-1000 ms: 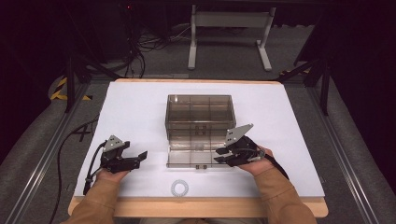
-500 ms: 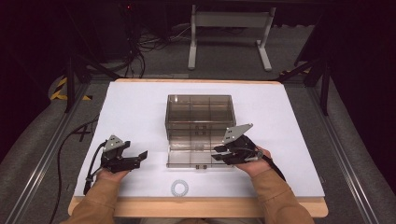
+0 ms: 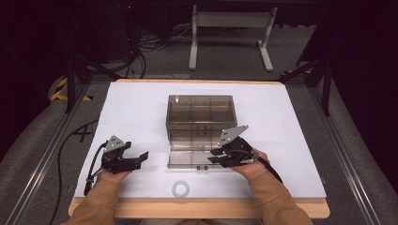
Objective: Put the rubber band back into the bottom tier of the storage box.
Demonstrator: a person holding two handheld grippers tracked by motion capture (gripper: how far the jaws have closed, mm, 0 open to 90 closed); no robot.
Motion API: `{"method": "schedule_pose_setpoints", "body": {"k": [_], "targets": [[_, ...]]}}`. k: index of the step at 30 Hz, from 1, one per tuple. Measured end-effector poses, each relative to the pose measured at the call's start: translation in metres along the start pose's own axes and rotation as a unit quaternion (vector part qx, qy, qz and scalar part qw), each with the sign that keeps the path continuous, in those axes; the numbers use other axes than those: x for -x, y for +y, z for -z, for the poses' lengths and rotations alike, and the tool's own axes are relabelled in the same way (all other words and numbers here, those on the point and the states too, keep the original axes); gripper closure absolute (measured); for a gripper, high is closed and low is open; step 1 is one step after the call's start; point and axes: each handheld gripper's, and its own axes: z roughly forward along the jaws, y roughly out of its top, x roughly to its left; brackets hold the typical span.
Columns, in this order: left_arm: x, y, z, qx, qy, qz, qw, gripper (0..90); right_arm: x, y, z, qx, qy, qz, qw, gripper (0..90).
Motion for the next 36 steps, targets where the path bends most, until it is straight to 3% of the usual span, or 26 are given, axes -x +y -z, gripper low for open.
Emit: {"method": "schedule_pose_setpoints", "body": {"k": [20, 36], "targets": [[-0.001, -0.007, 0.013, 0.005, 0.015, 0.001, 0.9999, 15.1, -0.017, 0.024, -0.020, -0.020, 0.018, 0.012, 0.9996, 71.9], [-0.002, -0.008, 0.011, 0.002, 0.017, 0.002, 0.9998, 15.2, -0.028, 0.034, -0.036, -0.033, 0.025, 0.018, 0.9990, 72.2]]}}
